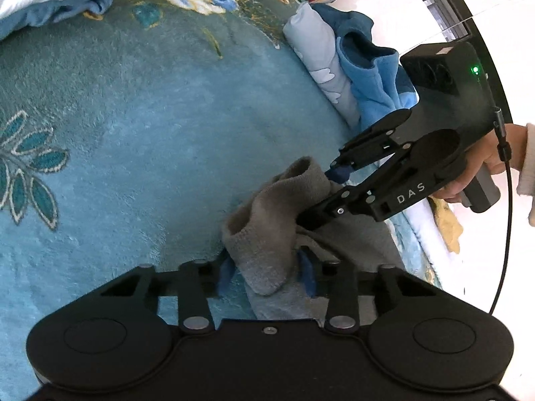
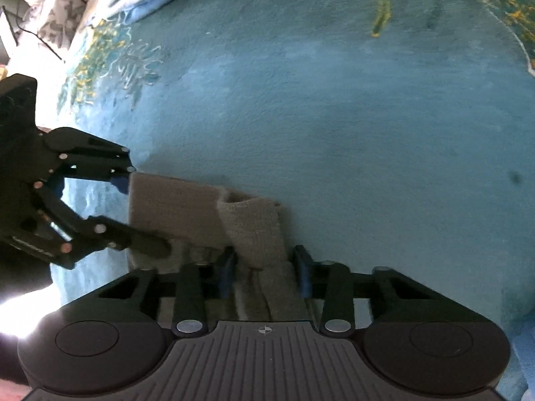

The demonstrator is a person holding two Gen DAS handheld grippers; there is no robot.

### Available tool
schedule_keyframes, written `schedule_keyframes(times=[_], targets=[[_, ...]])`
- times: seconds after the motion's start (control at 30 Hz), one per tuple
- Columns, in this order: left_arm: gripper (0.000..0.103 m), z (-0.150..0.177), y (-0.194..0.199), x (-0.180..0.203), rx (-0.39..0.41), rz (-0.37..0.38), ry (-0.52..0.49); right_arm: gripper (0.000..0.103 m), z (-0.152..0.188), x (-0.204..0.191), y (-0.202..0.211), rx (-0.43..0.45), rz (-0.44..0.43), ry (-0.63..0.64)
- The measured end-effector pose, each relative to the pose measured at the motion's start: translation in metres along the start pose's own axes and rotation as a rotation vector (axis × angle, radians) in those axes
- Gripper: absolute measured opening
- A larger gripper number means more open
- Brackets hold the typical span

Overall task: Fold clothes
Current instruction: 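Lift the cuff with the left gripper while the right gripper releases and moves away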

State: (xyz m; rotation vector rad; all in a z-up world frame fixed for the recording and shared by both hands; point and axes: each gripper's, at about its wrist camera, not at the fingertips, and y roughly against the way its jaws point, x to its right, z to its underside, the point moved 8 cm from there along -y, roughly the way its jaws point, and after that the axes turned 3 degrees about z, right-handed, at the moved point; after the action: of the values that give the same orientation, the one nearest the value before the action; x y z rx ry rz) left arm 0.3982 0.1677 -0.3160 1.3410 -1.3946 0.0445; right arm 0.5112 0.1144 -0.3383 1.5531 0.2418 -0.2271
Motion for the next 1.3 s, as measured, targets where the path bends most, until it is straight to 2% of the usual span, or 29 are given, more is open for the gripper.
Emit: schedule_keyframes(times=[0.2,0.37,0.47,0.63,0.77,1.0,1.3], targets=[[0.025,0.004,0.017,0.029,0.070,-0.056,-0.117,0.025,0.011,-0.007,0.020,0.103,0.028,0.008],[0.020,0.010,0.041,0.073,0.132,-0.055,-0.219,0.025,0.040,-0.025,0.061,0.229,0.057,0.042],[0.019,0.016,0.051,0.107,0.156,-0.040,-0.266,0.025,0.069,-0.034,0.090,0.295,0.075,0.055],[0.019,0.037,0.057,0.177,0.167,0.023,-0.364,0.025,0.137,-0.038,0.131,0.377,0.114,0.027],[0.018,0.063,0.042,0.235,0.142,0.086,-0.412,0.024,0.200,-0.040,0.148,0.397,0.163,-0.024],[0.018,0.130,0.007,0.313,0.072,0.132,-0.504,0.022,0.304,-0.040,0.158,0.421,0.212,-0.137],[0.018,0.206,-0.048,0.359,-0.042,0.148,-0.543,0.022,0.402,-0.032,0.128,0.418,0.246,-0.274]])
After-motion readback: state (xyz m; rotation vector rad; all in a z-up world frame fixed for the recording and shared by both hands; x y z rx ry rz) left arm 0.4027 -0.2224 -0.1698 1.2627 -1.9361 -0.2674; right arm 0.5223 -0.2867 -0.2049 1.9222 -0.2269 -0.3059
